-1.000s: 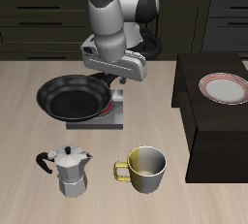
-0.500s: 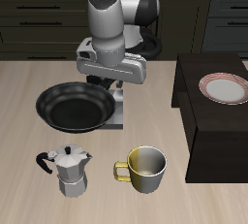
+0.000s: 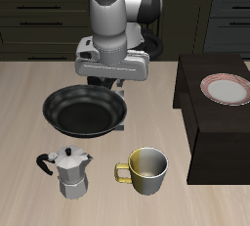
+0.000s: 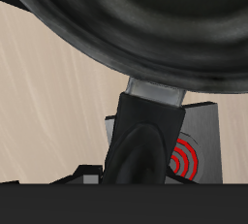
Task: Place the frying pan on the top layer of the shelf and place the moka pot on the stove
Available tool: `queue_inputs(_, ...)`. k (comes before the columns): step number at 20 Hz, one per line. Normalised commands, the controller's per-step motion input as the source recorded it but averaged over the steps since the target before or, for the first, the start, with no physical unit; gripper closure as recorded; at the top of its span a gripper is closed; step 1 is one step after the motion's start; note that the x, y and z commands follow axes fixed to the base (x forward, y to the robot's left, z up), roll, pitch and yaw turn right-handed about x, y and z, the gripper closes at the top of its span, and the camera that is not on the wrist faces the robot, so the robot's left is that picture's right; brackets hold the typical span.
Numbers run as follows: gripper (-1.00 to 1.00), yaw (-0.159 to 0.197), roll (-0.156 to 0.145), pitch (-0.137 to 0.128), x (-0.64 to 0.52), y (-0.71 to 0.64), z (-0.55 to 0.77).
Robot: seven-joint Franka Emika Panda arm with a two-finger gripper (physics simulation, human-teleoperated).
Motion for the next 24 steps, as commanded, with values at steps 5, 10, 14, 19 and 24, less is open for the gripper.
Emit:
queue_inputs(5,1.0,0.164,-0.002,0.0,0.09,-0.04,0.01)
queue_inputs(10,1.0,0.138,-0.02,-0.014,0.01,-0.01,0.02)
queue_inputs(14,1.0,0.074,-0.016,0.018,-0.04,-0.05,-0.04)
queue_inputs(19,1.0,0.072,-0.057,-0.007,-0.22,-0.1,-0.03)
queue_inputs(24,1.0,0.076,-0.017,-0.018,-0.33,0.08,0.03)
